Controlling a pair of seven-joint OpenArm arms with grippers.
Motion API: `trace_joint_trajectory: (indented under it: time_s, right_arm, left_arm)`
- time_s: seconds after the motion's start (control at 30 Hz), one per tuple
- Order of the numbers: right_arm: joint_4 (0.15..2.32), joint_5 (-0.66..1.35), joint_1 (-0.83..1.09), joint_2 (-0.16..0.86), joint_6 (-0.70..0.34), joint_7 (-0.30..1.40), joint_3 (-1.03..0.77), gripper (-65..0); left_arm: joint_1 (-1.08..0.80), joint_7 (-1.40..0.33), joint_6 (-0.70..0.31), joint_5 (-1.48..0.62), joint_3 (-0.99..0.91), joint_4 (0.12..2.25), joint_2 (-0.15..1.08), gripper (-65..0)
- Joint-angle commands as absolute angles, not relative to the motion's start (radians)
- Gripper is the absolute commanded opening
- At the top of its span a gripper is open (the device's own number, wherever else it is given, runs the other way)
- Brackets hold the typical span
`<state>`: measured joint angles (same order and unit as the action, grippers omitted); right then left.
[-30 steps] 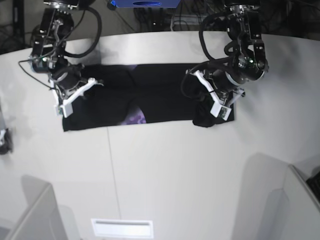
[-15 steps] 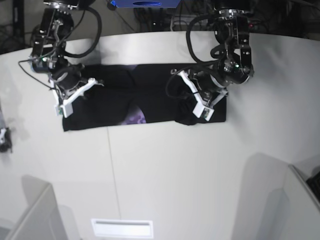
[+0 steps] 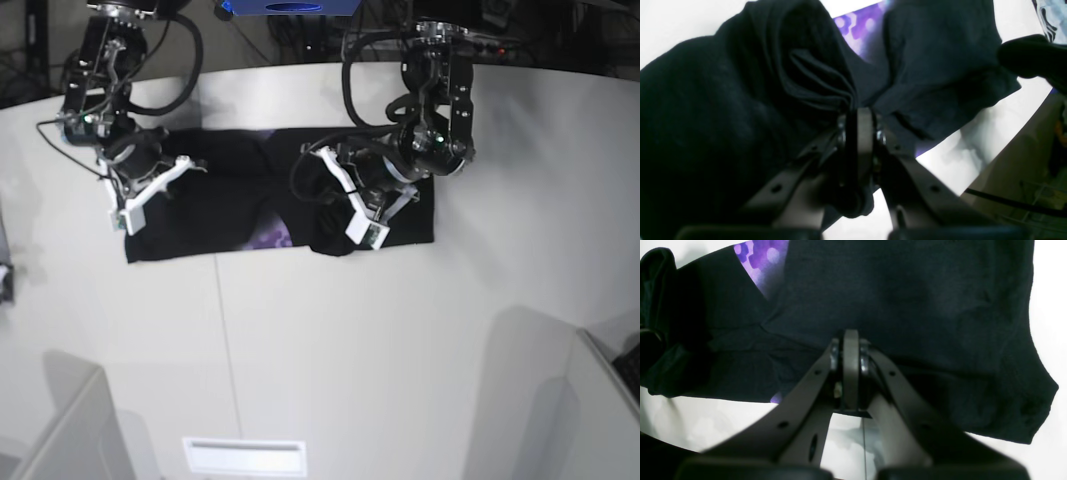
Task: Fold the T-shirt properly
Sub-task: 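Grasp the strip end with the left gripper and fold it toward the right gripper, then release the folded end and raise the left gripper away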
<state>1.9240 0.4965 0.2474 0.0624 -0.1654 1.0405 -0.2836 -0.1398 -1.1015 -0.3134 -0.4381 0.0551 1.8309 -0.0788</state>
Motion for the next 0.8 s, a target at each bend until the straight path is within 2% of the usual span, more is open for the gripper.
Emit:
trace_joint_trajectory:
  time_s: [0.0, 0.77]
  right_arm:
    - [1.937, 0.510, 0.239, 0.068, -0.170, 1.023, -0.288, -65.0]
    - [1.937, 0.510, 0.232, 0.068, -0.170, 1.023, -0.288, -65.0]
  left_arm:
    - [-0.128, -1.086, -0.314, -0.455, 0.058, 1.830, -0.085, -65.0]
    - [-0.114, -1.086, -0.314, -0.461, 0.059, 1.771, -0.087, -65.0]
